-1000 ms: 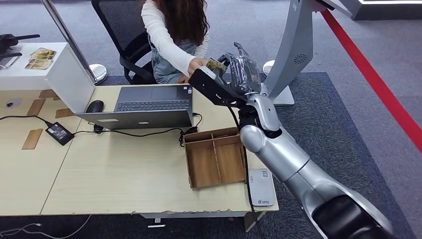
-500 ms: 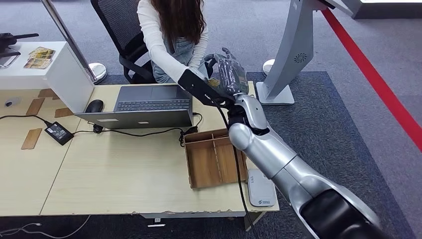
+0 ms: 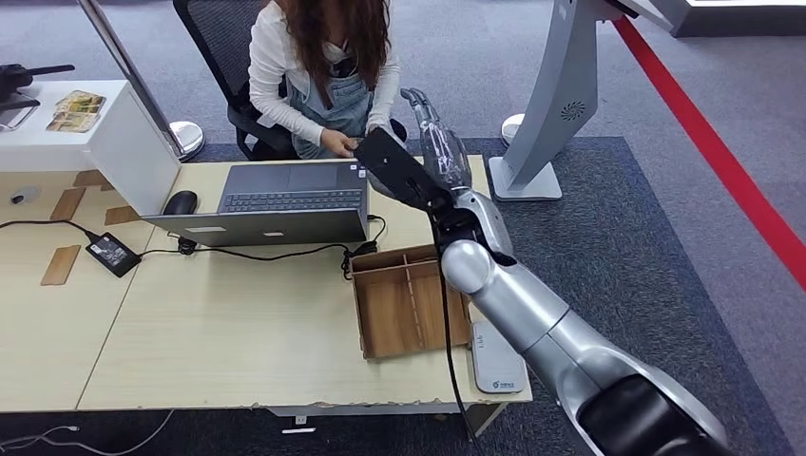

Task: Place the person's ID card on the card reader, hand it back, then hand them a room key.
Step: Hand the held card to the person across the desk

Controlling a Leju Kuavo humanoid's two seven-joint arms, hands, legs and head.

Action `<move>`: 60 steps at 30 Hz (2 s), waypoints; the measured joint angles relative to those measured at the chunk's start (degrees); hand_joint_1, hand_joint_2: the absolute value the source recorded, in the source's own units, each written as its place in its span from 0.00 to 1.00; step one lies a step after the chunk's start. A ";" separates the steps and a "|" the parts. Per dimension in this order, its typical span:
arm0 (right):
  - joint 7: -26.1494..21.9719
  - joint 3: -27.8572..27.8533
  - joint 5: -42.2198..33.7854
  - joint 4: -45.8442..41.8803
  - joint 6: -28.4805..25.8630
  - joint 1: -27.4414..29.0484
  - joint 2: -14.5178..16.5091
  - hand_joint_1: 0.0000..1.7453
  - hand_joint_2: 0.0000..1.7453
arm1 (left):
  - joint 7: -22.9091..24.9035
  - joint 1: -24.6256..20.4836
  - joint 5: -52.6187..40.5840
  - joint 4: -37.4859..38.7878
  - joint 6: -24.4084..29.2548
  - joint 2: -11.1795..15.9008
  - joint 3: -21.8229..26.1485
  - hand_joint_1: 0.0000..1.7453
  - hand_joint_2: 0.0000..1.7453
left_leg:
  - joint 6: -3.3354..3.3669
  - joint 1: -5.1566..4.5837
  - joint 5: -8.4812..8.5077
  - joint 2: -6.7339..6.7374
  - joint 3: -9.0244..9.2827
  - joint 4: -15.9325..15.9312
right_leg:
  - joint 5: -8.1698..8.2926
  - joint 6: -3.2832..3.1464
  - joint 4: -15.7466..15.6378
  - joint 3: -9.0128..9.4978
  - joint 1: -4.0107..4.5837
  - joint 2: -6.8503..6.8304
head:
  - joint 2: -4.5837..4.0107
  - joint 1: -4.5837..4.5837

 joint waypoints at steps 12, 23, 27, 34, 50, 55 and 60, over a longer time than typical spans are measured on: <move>-0.01 -3.03 -7.81 -13.43 0.31 7.12 -7.25 0.00 1.00 | -0.89 0.10 1.80 0.00 0.01 -0.20 0.48 0.00 0.00 | 0.02 -0.13 -0.02 0.00 0.07 0.00 | 0.00 0.00 -0.02 0.05 -0.03 0.03 | -0.01 -0.01; 0.21 -6.79 -12.53 -21.86 0.71 13.87 -13.32 0.00 1.00 | -1.57 0.13 3.26 0.00 0.00 -0.20 1.42 0.00 0.00 | 0.02 -0.13 -0.02 0.00 0.10 0.00 | 0.00 0.00 -0.02 0.09 -0.01 0.03 | -0.01 -0.01; 0.37 -7.12 -12.76 -22.51 0.86 14.64 -13.88 0.00 1.00 | -1.57 0.14 3.40 0.00 -0.02 -0.20 1.56 0.00 0.00 | 0.02 -0.13 -0.02 0.00 0.10 0.00 | 0.00 0.00 -0.02 0.09 -0.02 0.03 | 0.00 -0.01; 0.95 -9.13 -14.76 -24.82 1.06 20.00 -16.85 0.00 1.00 | -1.55 0.11 4.10 0.00 -0.08 -0.20 2.22 0.00 0.00 | 0.05 -0.13 -0.04 0.00 0.08 0.00 | 0.00 0.00 -0.02 0.10 -0.03 0.04 | -0.01 -0.01; -0.81 -10.19 -18.53 -24.44 2.49 25.33 -17.74 0.00 1.00 | -1.88 0.05 4.85 0.00 -0.39 -0.18 3.36 0.00 0.00 | 0.05 -0.12 -0.04 0.00 0.03 0.00 | 0.00 0.00 -0.02 0.10 -0.03 0.03 | 0.00 -0.01; -1.80 -10.22 -20.41 -23.87 2.66 26.71 -17.38 0.00 1.00 | -1.88 0.04 5.01 0.00 -0.48 -0.18 3.55 0.00 0.00 | 0.05 -0.12 -0.04 0.00 0.03 -0.01 | 0.00 0.00 -0.02 0.10 -0.03 0.03 | -0.01 -0.01; -3.91 -10.74 -24.61 -23.52 2.39 28.65 -16.77 0.00 1.00 | -2.16 0.04 5.46 0.00 -0.48 -0.19 3.93 0.00 0.00 | 0.05 -0.12 -0.04 0.00 0.03 -0.01 | -0.01 0.01 -0.02 0.09 -0.03 0.03 | -0.01 -0.01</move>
